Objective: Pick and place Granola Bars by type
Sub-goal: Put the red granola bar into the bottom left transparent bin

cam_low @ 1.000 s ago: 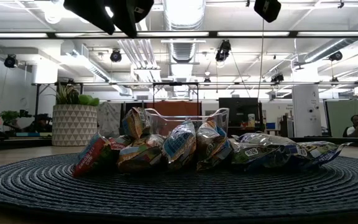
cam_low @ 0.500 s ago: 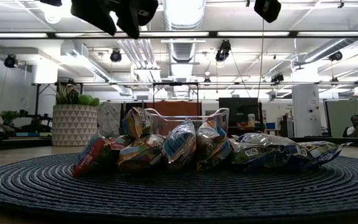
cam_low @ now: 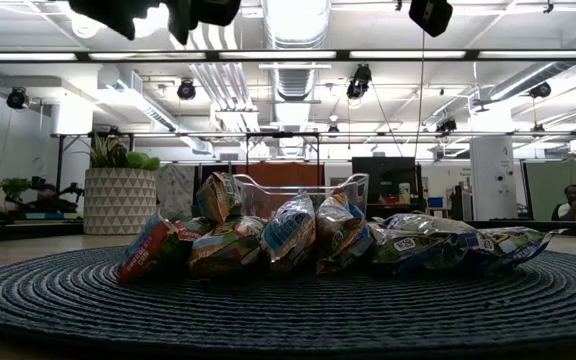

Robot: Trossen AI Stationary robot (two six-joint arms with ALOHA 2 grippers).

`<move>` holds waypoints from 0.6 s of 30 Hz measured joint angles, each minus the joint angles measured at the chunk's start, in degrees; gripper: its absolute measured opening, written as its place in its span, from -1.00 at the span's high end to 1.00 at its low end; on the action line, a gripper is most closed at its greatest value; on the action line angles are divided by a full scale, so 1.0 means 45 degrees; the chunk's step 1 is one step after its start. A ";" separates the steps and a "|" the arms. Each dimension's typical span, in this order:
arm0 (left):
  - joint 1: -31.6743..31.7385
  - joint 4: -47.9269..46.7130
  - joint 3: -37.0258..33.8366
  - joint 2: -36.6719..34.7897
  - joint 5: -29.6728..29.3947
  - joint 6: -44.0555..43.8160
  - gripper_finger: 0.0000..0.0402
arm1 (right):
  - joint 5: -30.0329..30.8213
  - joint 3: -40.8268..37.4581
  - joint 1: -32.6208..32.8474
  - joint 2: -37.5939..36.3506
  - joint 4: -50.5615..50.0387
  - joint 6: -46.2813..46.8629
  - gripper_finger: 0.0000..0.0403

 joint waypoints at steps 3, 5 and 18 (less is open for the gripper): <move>-0.0160 0.0160 -0.0205 0.0000 -0.0189 -0.0008 0.20 | 0.0001 0.0000 0.0005 0.0000 0.0000 0.0000 0.96; -0.0251 0.0263 -0.0332 0.0000 -0.0375 -0.0031 0.20 | 0.0000 0.0000 0.0005 0.0000 0.0000 0.0000 0.96; -0.0751 0.0385 -0.0600 0.0000 -0.0972 -0.0340 0.20 | 0.0001 0.0000 0.0005 0.0000 0.0000 0.0000 0.96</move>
